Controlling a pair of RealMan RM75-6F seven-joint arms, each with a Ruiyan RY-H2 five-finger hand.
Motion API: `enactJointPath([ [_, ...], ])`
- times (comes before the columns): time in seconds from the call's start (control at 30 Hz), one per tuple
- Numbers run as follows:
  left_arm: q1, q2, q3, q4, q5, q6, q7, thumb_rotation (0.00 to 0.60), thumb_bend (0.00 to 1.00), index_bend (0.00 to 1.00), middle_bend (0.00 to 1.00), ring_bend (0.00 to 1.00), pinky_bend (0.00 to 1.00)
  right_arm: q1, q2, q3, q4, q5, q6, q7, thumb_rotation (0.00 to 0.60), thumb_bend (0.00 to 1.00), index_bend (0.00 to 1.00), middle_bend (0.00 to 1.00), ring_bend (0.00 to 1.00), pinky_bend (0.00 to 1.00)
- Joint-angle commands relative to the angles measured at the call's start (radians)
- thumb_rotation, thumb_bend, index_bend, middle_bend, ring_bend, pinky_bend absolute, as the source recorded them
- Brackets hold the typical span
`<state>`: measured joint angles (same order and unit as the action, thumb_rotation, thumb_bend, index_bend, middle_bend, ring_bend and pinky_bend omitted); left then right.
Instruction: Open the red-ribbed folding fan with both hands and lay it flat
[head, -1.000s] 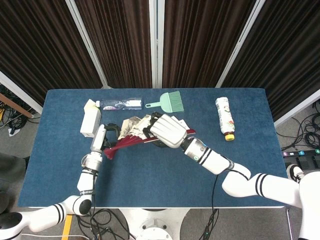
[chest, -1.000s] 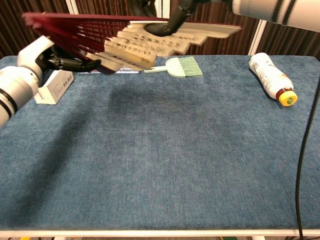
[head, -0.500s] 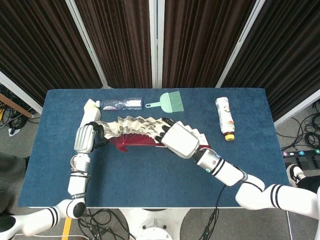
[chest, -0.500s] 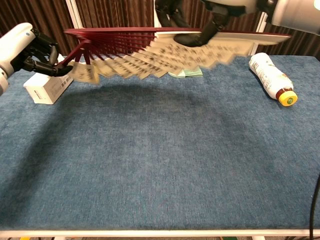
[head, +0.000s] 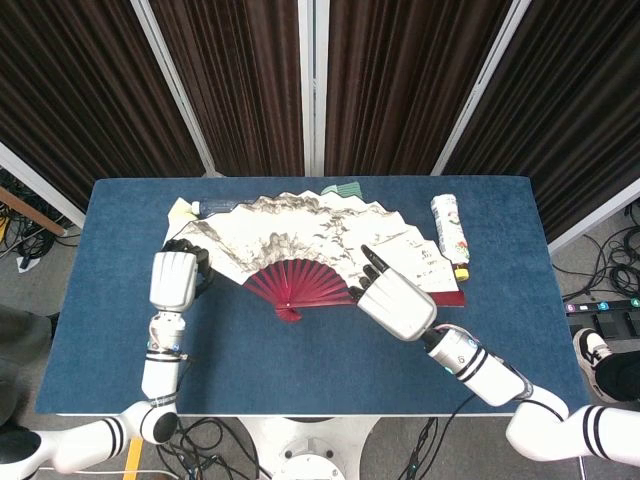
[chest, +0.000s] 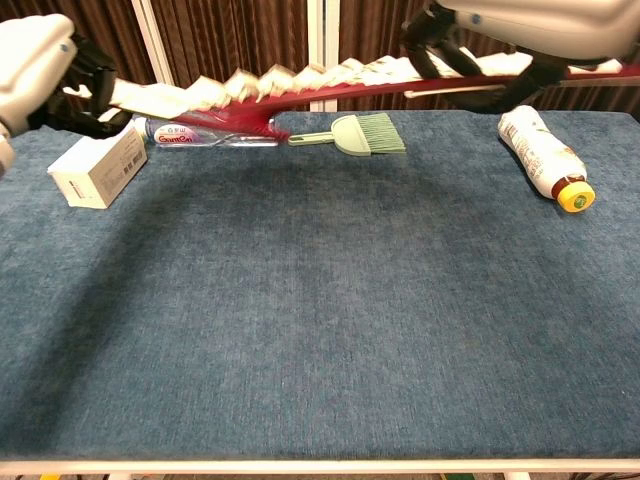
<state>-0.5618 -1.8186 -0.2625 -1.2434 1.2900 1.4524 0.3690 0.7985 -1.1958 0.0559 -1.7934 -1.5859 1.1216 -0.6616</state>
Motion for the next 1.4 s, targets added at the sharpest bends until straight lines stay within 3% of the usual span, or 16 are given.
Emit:
enactJointPath([
  [0.03,-0.007,-0.018,0.012,0.011,0.012,0.000,0.020,0.600,0.40,0.76,0.69,0.45,0.41,-0.019,0.005,-0.015,0.002,-0.016,0.008,-0.002,0.600,0.93,0.85,0.66,0.46,0.17],
  [0.53,-0.019,-0.128,0.080,0.203,0.054,-0.050,0.113,0.600,0.40,0.76,0.69,0.45,0.41,-0.116,-0.158,-0.059,0.230,-0.056,0.060,0.064,0.600,0.93,0.85,0.66,0.46,0.13],
  [0.73,-0.012,-0.144,0.084,0.202,0.047,-0.066,0.146,0.600,0.40,0.69,0.67,0.45,0.41,-0.153,-0.210,-0.062,0.279,-0.053,0.083,0.071,0.600,0.93,0.82,0.66,0.45,0.11],
  [0.83,-0.006,-0.141,0.087,0.187,0.040,-0.079,0.168,0.600,0.39,0.57,0.61,0.44,0.41,-0.172,-0.221,-0.076,0.287,-0.043,0.075,0.068,0.600,0.90,0.73,0.62,0.40,0.08],
  [0.9,-0.002,-0.133,0.088,0.168,0.034,-0.086,0.194,0.600,0.36,0.42,0.50,0.38,0.40,-0.191,-0.225,-0.083,0.284,-0.021,0.067,0.054,0.600,0.77,0.57,0.52,0.32,0.03],
  [1.0,0.001,-0.119,0.086,0.146,0.034,-0.090,0.202,0.600,0.26,0.26,0.34,0.23,0.35,-0.219,-0.230,-0.081,0.258,0.056,0.037,0.005,0.600,0.40,0.21,0.31,0.16,0.00],
  [1.03,0.001,-0.113,0.084,0.140,0.034,-0.092,0.201,0.600,0.24,0.24,0.30,0.20,0.33,-0.226,-0.231,-0.080,0.246,0.083,0.026,-0.012,0.600,0.21,0.08,0.21,0.08,0.00],
  [1.07,0.002,-0.108,0.082,0.133,0.035,-0.092,0.202,0.600,0.20,0.21,0.26,0.15,0.31,-0.231,-0.230,-0.078,0.232,0.109,0.013,-0.027,0.600,0.09,0.02,0.14,0.04,0.00],
  [1.1,0.003,-0.099,0.079,0.121,0.035,-0.092,0.199,0.600,0.16,0.19,0.23,0.12,0.28,-0.236,-0.229,-0.076,0.212,0.141,-0.003,-0.045,0.600,0.04,0.00,0.09,0.02,0.00],
  [1.17,0.005,-0.081,0.076,0.097,0.035,-0.098,0.193,0.600,0.11,0.17,0.19,0.09,0.26,-0.240,-0.223,-0.070,0.186,0.182,-0.021,-0.065,0.600,0.00,0.00,0.01,0.00,0.00],
  [1.4,0.026,0.039,0.055,-0.051,0.007,-0.124,0.164,0.600,0.03,0.16,0.17,0.08,0.24,-0.234,-0.158,-0.047,0.078,0.307,-0.096,-0.039,0.600,0.00,0.00,0.00,0.00,0.00],
])
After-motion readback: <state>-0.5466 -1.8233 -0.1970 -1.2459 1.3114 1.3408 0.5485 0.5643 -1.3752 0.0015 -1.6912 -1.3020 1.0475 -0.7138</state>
